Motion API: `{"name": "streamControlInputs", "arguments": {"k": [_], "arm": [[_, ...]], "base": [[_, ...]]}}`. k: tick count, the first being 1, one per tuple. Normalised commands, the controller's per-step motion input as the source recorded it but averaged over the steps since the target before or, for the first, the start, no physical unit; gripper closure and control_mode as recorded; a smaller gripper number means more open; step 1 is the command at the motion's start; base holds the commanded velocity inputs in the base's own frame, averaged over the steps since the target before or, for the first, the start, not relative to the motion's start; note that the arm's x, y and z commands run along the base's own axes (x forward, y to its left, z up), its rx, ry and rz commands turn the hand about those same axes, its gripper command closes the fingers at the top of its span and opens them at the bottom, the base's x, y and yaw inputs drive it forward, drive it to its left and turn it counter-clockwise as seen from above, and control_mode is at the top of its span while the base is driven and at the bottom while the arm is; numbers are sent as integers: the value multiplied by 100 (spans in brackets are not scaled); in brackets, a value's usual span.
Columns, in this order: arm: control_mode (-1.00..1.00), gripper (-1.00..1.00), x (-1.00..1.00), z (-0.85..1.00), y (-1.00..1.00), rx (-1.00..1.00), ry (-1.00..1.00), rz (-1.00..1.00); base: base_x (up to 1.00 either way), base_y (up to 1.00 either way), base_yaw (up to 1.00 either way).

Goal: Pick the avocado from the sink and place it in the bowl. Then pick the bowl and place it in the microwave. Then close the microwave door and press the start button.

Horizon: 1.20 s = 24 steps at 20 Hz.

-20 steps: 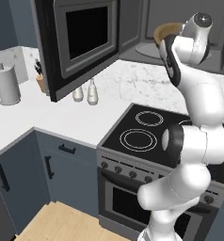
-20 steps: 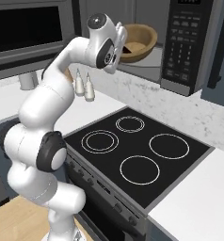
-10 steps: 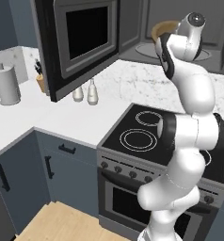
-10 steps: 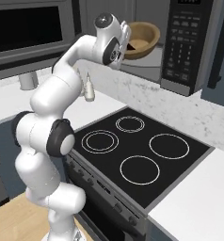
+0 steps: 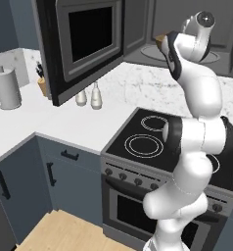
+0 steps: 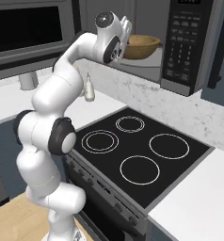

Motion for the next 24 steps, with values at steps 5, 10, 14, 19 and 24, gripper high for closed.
{"name": "streamControlInputs", "arguments": {"k": [5,10,14,19,24], "arm": [[-100,-100,-1,-11,1,0,-41,5],[-100,-100,-62,-11,3,0,-58,12],[-100,-100,-99,58,0,0,0,15],[-100,-100,-100,54,0,-1,1,11],[-100,-100,-100,32,0,-7,2,2]], "base": [[0,0,0],[0,0,0],[0,0,0],[0,0,0],[0,0,0]]}}
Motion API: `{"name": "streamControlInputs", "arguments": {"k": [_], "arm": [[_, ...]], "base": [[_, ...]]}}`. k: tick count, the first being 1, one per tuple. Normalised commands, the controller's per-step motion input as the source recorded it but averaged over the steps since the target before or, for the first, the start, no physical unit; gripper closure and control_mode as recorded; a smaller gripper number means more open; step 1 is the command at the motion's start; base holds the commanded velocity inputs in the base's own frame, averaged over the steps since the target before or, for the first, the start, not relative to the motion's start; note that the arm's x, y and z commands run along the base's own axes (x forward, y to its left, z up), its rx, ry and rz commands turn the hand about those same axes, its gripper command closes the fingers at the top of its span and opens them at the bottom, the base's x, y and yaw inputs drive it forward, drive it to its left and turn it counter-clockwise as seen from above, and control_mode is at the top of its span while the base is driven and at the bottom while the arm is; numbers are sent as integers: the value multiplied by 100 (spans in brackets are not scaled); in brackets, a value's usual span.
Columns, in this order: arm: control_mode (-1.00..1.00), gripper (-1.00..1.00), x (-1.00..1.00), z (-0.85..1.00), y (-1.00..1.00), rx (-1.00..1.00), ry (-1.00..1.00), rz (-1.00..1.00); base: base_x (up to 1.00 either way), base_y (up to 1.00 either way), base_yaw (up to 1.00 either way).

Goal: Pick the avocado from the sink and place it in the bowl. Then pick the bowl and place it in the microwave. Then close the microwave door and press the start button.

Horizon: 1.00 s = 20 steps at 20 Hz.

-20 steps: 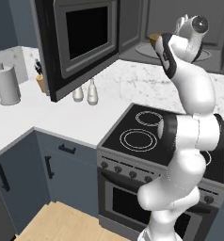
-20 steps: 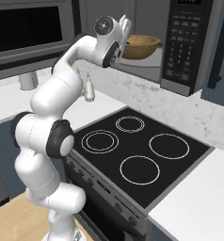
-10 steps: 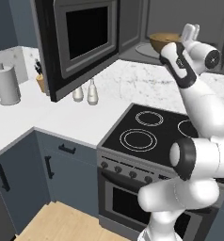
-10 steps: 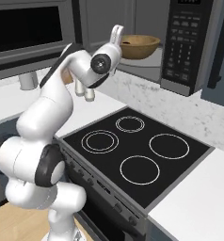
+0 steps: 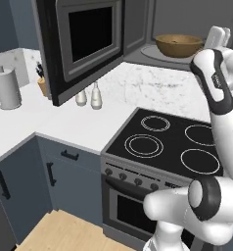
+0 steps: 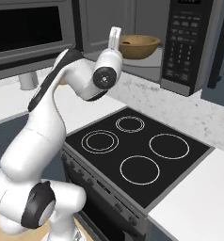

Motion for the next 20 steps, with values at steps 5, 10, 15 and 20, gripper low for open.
{"name": "streamControlInputs", "arguments": {"k": [5,10,15,20], "arm": [[-100,-100,-100,25,22,-11,1,0],[-100,-100,-100,1,51,-11,-1,0],[-100,-100,-100,0,69,0,-2,-8],[-100,-100,-98,0,77,0,-4,-9]], "base": [[0,0,0],[0,0,0],[0,0,0],[0,0,0]]}}
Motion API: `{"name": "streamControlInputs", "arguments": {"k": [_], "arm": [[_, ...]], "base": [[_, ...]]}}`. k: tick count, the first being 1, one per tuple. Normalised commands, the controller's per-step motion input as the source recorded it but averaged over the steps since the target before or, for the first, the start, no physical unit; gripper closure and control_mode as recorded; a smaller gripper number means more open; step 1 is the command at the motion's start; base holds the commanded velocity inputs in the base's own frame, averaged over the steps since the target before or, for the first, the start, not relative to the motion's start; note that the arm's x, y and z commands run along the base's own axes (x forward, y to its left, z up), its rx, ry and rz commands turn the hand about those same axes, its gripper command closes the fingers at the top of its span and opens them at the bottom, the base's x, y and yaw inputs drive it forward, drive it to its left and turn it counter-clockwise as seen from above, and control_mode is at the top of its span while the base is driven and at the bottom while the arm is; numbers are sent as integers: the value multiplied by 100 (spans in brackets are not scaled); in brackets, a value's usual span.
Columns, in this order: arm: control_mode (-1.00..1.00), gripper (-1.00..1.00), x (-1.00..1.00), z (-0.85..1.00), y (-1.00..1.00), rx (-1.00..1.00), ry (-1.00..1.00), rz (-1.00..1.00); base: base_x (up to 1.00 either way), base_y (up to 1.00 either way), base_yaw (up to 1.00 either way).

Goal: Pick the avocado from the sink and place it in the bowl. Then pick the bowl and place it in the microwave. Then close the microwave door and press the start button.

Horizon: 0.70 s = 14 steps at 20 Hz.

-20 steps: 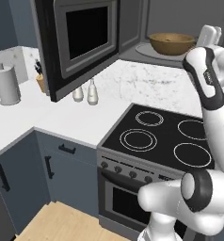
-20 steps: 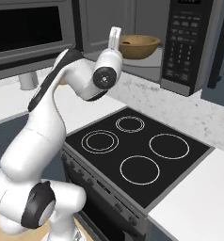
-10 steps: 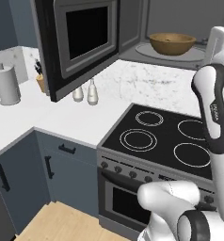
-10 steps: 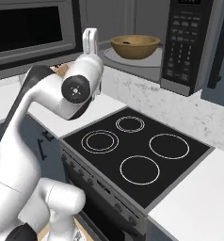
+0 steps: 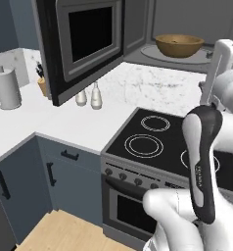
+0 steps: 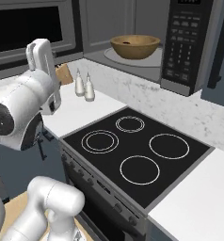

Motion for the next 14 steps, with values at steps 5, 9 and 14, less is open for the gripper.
{"name": "streamControlInputs", "arguments": {"k": [5,9,14], "arm": [[-100,-100,-71,0,82,8,0,-16],[-100,-100,-62,-3,71,11,-7,-14],[-100,-100,-15,-15,96,-7,-18,-10]], "base": [[0,0,0],[0,0,0],[0,0,0]]}}
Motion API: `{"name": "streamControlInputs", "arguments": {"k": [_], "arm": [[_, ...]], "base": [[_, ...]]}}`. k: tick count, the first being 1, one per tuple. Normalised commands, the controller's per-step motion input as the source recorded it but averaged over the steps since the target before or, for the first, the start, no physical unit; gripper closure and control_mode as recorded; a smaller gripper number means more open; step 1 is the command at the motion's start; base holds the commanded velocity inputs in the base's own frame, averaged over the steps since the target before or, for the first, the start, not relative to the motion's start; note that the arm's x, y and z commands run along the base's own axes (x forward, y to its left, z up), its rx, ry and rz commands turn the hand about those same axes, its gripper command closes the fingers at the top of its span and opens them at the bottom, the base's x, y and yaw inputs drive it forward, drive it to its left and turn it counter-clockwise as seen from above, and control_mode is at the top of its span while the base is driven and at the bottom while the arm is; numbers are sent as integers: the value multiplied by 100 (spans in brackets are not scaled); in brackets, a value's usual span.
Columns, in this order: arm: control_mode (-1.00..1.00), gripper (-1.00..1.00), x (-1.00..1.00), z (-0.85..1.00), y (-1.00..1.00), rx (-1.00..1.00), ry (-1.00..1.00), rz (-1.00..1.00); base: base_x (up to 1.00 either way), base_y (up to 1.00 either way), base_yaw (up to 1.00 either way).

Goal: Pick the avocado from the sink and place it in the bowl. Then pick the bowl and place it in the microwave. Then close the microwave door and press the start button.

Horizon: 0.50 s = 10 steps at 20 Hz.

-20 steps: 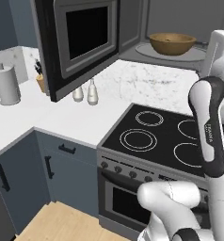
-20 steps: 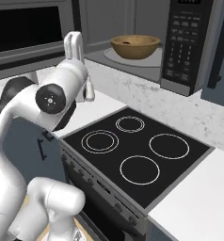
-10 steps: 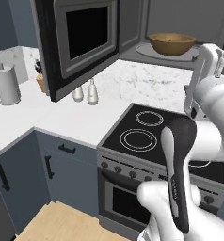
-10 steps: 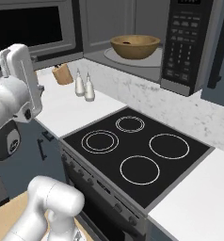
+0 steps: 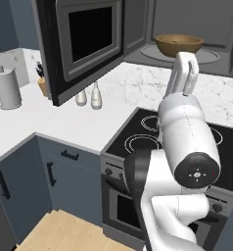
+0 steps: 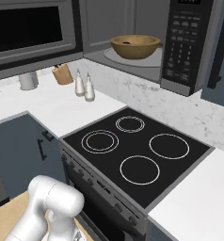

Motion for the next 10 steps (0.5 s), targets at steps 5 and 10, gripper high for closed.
{"name": "streamControlInputs", "arguments": {"k": [5,10], "arm": [[-100,-100,3,-22,88,-10,-20,-15],[-100,-100,25,-53,63,0,-21,-13]], "base": [[0,0,0],[0,0,0]]}}
